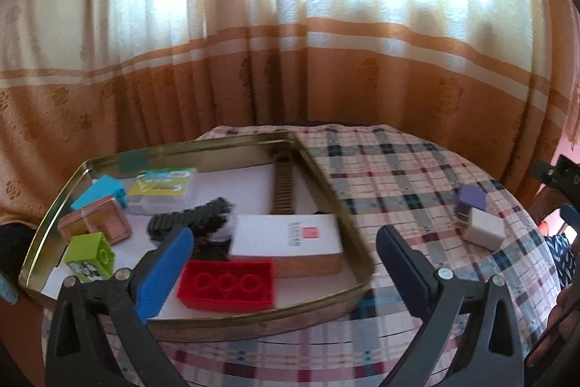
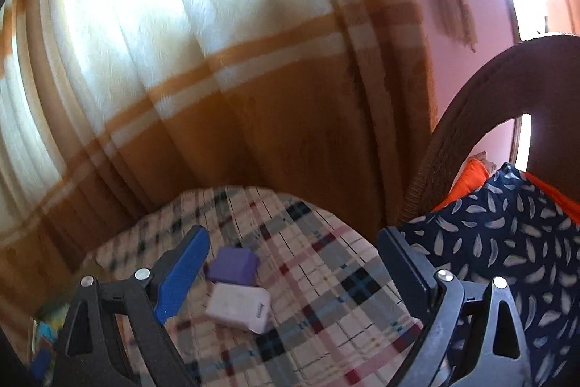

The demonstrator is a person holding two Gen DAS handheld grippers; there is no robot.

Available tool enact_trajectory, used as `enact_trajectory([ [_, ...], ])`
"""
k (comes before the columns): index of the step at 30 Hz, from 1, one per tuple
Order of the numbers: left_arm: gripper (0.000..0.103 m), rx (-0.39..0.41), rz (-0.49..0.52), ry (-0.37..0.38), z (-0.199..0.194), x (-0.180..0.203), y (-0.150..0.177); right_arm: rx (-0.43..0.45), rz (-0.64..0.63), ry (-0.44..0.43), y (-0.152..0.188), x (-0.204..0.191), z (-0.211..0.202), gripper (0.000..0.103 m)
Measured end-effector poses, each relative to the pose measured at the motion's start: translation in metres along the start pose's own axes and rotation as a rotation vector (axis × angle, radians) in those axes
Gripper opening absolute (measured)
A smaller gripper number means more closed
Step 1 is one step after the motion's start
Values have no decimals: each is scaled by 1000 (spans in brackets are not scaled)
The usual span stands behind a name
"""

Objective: Organize rigid objects
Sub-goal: 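Move both grippers toward the white plug charger and purple cube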

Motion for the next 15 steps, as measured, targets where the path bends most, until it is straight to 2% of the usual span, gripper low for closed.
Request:
enact_trajectory([
  [3,102,19,29,30,-7,16,-1,-52,-57,-12,4,-1,4,95],
  [7,102,46,97,70,-16,44,-2,-84,-71,-19,5,2,4,92],
  [15,102,25,164,178,-21,93,-2,-80,22,-12,3,26,1,92],
])
Point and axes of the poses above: each gripper's, at about its wrist camera, not at the fingertips, and z roughly the way its jaws point, x to its right, y to its underside, the point moved 10 cm from there along z, roughly the way its jaws point, and after that the axes turned 12 degrees about -y, right-handed, at the moved point
